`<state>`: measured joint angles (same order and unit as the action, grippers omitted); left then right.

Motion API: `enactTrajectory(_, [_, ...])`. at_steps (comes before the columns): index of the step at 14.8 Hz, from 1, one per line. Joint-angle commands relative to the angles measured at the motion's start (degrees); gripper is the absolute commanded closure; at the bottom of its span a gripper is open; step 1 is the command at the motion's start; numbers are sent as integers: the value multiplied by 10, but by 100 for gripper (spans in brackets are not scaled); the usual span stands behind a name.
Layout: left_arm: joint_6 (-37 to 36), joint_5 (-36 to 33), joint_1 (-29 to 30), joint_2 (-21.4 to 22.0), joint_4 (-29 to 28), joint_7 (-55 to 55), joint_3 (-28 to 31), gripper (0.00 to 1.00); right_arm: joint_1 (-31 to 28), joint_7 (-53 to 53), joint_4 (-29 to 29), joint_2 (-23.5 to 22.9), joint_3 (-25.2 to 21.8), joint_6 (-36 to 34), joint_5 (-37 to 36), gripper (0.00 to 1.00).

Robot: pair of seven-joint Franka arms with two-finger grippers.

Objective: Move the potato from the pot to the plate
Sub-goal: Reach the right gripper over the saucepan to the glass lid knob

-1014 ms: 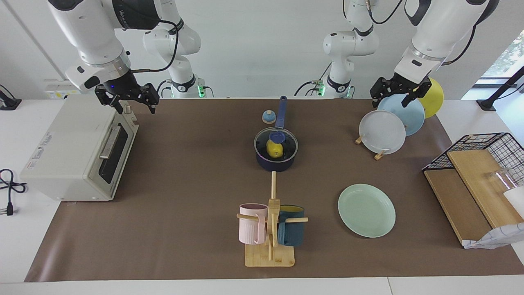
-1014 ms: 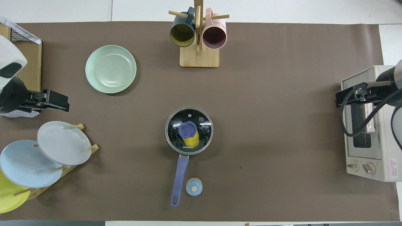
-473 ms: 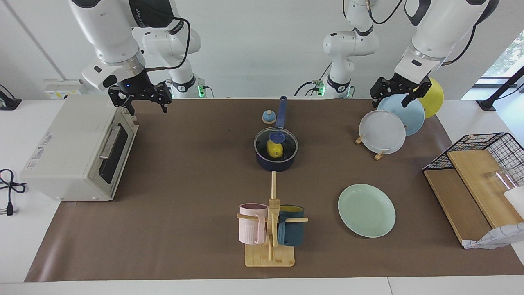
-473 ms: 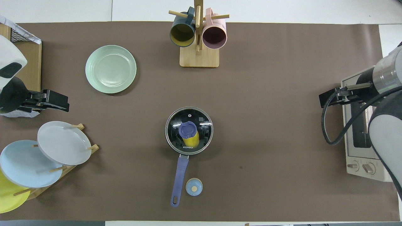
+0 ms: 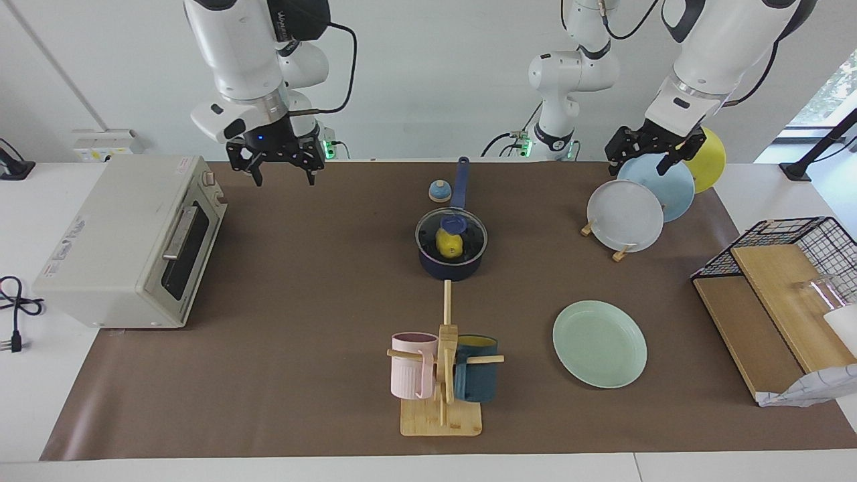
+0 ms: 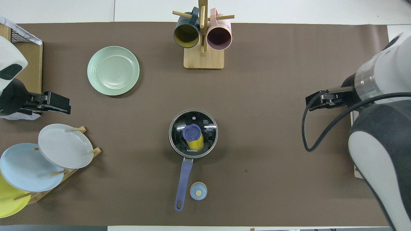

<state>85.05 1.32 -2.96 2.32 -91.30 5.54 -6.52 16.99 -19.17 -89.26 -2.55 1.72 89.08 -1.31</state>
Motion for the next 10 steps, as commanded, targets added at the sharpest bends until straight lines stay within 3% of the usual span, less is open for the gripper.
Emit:
enactTrajectory(1, [-5, -2, 9, 10, -6, 1, -7, 0, 65, -96, 62, -69, -1, 7, 3, 0])
enactTrajectory(6, [-6, -2, 9, 10, -6, 1, -7, 0, 174, -237, 95, -129, -1, 64, 3, 0])
enactTrajectory(10, [-6, -2, 9, 10, -7, 1, -7, 0, 213, -286, 40, -142, -1, 165, 3, 0])
